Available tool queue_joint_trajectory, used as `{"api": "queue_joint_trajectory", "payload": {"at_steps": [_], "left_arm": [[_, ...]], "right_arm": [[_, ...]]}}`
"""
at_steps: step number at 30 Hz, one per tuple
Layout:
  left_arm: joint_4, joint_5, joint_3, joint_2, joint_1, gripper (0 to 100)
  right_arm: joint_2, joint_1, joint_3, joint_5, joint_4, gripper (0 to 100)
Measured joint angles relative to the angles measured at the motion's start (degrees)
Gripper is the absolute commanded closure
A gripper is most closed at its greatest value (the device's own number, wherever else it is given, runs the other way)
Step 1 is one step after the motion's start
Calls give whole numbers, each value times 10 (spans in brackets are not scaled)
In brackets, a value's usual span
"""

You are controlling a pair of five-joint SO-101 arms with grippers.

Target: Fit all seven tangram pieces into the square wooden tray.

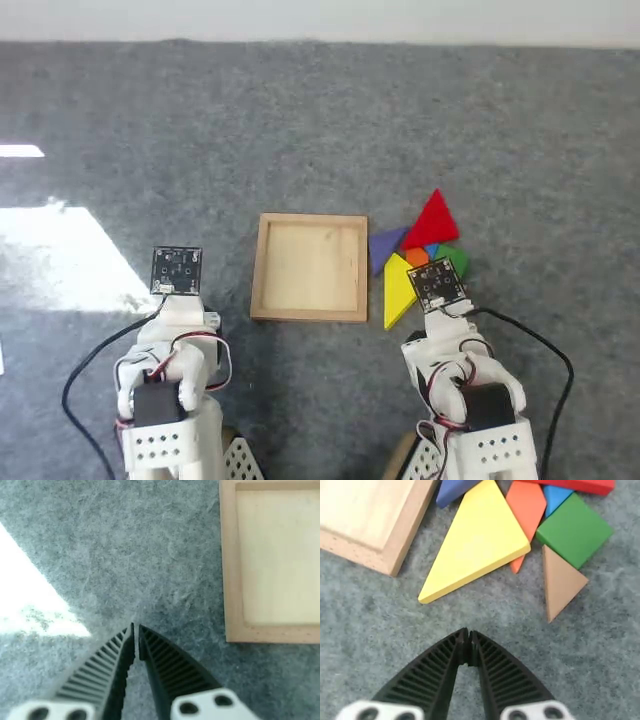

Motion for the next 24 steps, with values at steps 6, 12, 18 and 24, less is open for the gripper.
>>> {"api": "queue_joint_trajectory", "payload": {"at_steps": [6, 12, 18, 24], "left_arm": [[0, 0, 0, 0, 0, 986], [0, 0, 0, 0, 0, 986], [0, 0, 0, 0, 0, 986], [0, 0, 0, 0, 0, 986]], "right_arm": [[0, 0, 0, 0, 0, 991], [0, 0, 0, 0, 0, 991], [0, 0, 0, 0, 0, 990], [0, -12, 0, 0, -17, 990]]}}
